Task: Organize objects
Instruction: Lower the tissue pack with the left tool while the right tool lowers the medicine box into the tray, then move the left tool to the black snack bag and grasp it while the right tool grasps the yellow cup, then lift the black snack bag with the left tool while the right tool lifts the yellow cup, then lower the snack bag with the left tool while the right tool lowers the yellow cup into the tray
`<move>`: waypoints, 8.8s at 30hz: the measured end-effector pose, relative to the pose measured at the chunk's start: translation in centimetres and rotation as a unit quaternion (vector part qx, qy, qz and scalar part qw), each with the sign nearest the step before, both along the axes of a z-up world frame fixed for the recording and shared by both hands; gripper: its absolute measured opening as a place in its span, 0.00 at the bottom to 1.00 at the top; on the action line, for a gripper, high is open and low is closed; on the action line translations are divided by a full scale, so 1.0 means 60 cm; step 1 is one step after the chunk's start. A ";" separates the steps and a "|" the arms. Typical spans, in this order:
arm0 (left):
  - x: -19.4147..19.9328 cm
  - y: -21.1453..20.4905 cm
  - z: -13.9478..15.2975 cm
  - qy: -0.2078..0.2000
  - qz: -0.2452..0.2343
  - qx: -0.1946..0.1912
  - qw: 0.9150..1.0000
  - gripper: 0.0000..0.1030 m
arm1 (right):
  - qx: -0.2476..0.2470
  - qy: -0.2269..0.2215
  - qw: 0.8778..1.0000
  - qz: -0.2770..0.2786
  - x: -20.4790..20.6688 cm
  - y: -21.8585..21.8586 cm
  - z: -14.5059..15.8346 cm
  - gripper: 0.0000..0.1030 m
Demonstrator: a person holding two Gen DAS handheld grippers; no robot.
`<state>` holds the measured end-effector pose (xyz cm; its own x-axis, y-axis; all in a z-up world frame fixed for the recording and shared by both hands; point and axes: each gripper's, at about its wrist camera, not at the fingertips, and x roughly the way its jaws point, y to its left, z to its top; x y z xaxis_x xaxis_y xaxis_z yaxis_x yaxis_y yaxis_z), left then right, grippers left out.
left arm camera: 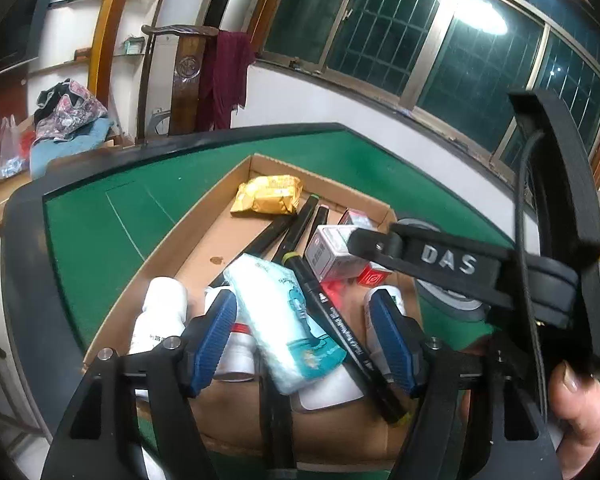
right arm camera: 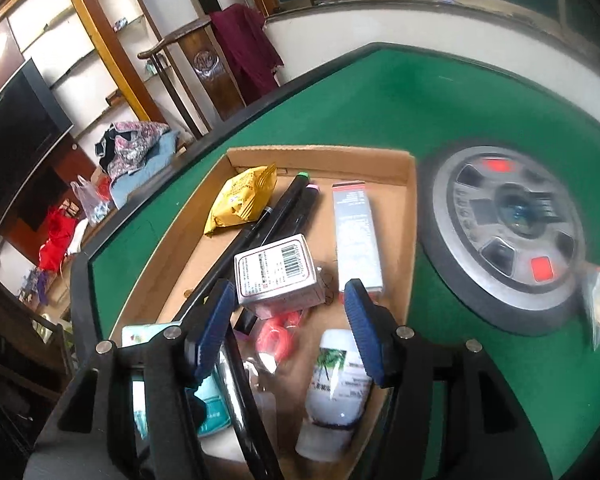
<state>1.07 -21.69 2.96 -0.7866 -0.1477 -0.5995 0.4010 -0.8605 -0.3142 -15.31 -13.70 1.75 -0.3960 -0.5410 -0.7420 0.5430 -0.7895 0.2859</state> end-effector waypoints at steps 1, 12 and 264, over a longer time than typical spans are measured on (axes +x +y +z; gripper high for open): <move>0.001 0.000 0.002 0.002 0.000 -0.001 1.000 0.64 | -0.004 0.001 1.000 0.000 0.003 0.006 0.004 0.55; -0.005 0.008 0.004 0.000 0.006 0.012 1.000 0.64 | -0.079 -0.012 0.997 -0.005 0.010 0.109 0.035 0.59; -0.005 -0.039 -0.005 -0.006 -0.019 -0.042 0.999 0.37 | 0.121 0.070 0.990 -0.027 -0.031 -0.128 0.002 0.37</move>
<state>0.78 -24.03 2.66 -0.7854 -0.1675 -0.5959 0.3702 -0.8986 -0.2354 -17.19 -21.39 1.86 -0.5283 -0.3292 -0.7827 0.5188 -0.8548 0.0094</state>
